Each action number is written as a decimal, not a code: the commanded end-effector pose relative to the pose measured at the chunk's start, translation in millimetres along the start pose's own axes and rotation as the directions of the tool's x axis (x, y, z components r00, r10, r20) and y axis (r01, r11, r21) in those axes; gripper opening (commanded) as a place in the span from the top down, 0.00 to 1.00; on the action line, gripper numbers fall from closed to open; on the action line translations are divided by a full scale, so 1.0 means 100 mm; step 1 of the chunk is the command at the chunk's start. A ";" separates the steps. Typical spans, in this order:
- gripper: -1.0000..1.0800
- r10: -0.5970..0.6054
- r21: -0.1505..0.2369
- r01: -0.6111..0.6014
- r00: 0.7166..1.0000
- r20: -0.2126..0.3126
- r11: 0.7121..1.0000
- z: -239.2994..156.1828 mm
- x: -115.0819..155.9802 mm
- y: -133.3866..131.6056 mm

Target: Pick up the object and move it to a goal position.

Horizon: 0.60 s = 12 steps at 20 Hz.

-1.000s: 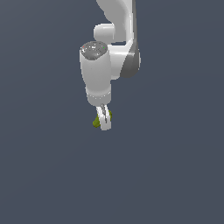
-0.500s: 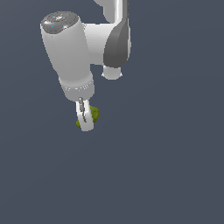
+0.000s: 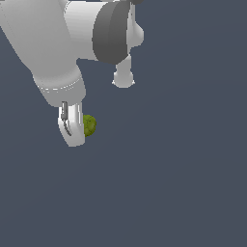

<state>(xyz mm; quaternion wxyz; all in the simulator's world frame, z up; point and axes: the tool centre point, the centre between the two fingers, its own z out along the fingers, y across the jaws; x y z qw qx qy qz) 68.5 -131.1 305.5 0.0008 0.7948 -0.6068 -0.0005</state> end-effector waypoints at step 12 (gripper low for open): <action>1.00 -0.001 0.002 0.001 1.000 0.000 1.000 -0.23 0.21 -0.11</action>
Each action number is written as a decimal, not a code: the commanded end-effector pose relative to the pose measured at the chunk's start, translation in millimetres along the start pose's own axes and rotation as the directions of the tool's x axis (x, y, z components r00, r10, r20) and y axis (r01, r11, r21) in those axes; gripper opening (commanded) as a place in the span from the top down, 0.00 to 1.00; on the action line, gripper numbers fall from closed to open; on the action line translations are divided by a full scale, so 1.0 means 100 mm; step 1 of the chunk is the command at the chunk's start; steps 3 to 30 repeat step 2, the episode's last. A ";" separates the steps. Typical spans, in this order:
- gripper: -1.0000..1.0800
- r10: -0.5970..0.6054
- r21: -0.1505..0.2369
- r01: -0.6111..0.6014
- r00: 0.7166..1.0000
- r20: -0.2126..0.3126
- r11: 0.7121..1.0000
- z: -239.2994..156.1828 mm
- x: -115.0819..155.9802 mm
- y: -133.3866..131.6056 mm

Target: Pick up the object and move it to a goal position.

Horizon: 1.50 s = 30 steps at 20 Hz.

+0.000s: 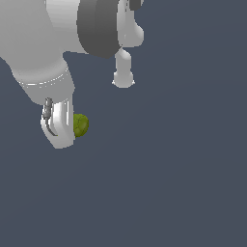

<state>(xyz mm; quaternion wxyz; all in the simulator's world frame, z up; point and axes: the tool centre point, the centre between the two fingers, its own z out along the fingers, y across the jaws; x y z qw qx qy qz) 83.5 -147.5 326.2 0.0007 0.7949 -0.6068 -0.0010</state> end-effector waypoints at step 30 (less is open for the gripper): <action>1.00 0.000 0.002 0.000 1.000 -0.001 1.000 -0.03 0.01 -0.01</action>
